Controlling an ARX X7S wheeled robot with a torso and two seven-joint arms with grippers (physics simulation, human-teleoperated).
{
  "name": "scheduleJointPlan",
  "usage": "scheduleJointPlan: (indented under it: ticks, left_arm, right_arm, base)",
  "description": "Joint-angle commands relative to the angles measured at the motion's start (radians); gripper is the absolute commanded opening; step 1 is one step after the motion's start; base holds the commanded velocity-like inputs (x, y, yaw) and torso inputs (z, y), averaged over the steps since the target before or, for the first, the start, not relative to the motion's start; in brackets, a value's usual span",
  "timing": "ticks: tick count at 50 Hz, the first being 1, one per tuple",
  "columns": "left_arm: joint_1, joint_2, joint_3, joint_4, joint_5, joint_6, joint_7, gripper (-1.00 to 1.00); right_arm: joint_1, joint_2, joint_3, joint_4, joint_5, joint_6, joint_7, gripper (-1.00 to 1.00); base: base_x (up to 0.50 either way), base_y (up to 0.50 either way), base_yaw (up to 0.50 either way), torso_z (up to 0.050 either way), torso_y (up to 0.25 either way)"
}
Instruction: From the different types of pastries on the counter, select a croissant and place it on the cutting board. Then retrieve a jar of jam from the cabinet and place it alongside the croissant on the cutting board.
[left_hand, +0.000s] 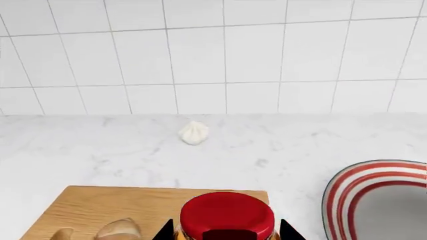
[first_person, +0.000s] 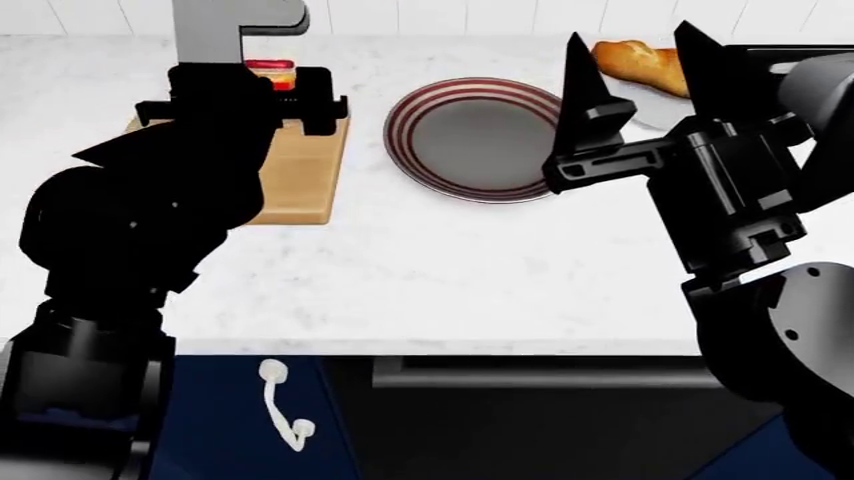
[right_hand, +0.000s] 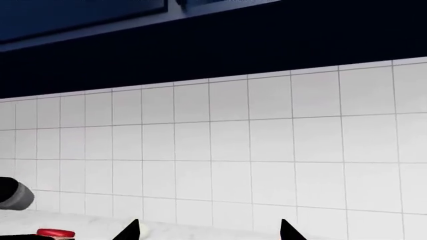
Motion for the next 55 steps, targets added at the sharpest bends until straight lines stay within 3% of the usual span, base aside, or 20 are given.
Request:
scheduleJointPlan:
  ticks: [1,11,12,38,46,55]
  left_arm:
    - [0.034,-0.007,-0.008,-0.021,0.002,0.013,-0.022,-1.0]
    - [0.03,-0.008,-0.013,-0.029,0.001,0.014,-0.032,-1.0]
    - [0.029,-0.01,-0.013,-0.026,0.001,0.01,-0.035,1.0]
    - [-0.011,-0.021,-0.035,0.103,-0.043,-0.057,-0.084,1.0]
    - [-0.056,-0.036,-0.106,0.28,-0.122,-0.152,-0.154,1.0]
    - [-0.08,-0.048,-0.26,0.508,-0.291,-0.351,-0.298,1.0]
  right_arm:
    - [-0.001,0.005,0.006,-0.009,0.0,-0.001,0.003,1.0]
    - [0.0,0.004,0.008,-0.017,-0.002,0.005,0.002,1.0]
    - [0.0,0.003,0.008,-0.017,-0.003,0.005,0.001,1.0]
    - [-0.009,-0.005,0.014,-0.007,-0.004,0.004,-0.007,1.0]
    - [-0.011,-0.008,0.015,-0.007,-0.006,0.006,-0.007,1.0]
    - [-0.014,-0.009,0.015,-0.007,-0.002,0.009,-0.012,1.0]
  base:
    - [0.0,0.0,0.0,0.0,0.0]
    - [0.0,0.0,0.0,0.0,0.001]
    - [0.0,0.0,0.0,0.0,0.0]
    - [0.0,0.0,0.0,0.0,0.0]
    - [0.0,0.0,0.0,0.0,0.0]
    - [0.0,0.0,0.0,0.0,0.0]
